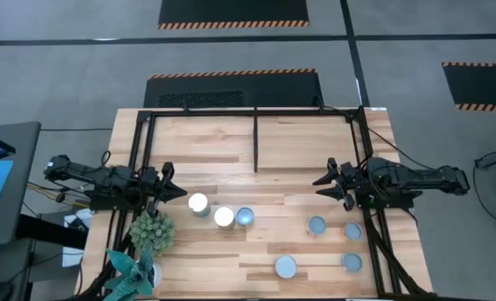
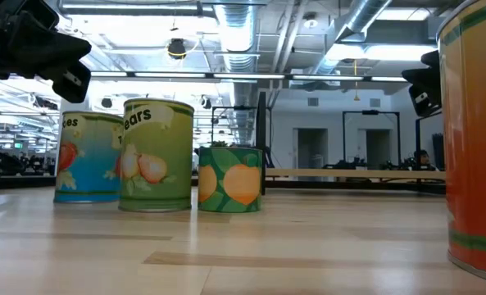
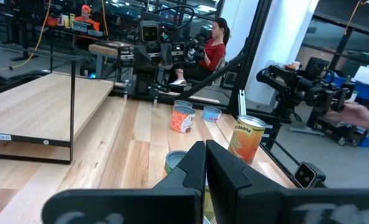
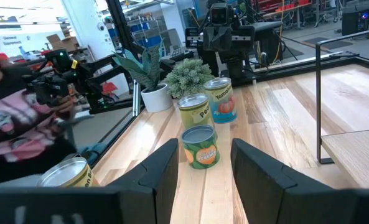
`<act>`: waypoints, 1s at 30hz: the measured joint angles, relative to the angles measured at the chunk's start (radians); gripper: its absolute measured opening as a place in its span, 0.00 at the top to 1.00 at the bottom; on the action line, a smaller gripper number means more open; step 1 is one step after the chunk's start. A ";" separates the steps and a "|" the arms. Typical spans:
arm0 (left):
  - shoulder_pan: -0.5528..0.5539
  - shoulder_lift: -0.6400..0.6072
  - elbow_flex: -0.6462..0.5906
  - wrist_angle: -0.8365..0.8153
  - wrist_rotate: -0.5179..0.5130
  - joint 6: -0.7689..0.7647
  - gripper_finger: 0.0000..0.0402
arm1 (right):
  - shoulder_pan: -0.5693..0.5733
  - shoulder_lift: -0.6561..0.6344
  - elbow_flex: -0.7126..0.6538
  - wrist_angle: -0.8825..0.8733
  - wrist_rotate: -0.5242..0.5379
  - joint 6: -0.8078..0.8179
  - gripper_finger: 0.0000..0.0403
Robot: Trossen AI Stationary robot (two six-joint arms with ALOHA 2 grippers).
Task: Pick and place cans onto a shelf
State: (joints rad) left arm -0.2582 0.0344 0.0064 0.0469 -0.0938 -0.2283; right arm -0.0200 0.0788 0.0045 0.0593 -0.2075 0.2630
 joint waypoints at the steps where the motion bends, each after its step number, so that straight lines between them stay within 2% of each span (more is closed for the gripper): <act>1: 0.000 0.000 0.000 0.001 -0.003 0.000 1.00 | 0.000 0.000 0.000 0.000 0.000 0.000 0.57; 11: 0.000 0.000 0.000 0.004 -0.025 -0.028 1.00 | 0.000 0.000 0.000 0.001 0.020 -0.162 0.57; 16: 0.000 0.000 0.000 0.008 -0.062 -0.003 1.00 | -0.001 0.000 0.000 0.007 0.033 -0.048 0.57; 23: 0.000 0.000 0.000 0.008 -0.056 0.007 1.00 | -0.016 0.000 0.000 0.097 0.052 -0.113 0.57; 27: 0.000 0.000 0.000 0.032 -0.166 0.011 1.00 | -0.016 0.000 0.000 0.178 0.052 -0.114 0.57; 30: 0.001 0.000 0.000 0.098 -0.244 0.072 1.00 | -0.014 0.000 0.000 0.252 0.052 -0.115 0.57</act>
State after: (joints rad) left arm -0.2576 0.0346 0.0063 0.1450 -0.3374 -0.1568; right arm -0.0339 0.0788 0.0044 0.3115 -0.1551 0.1484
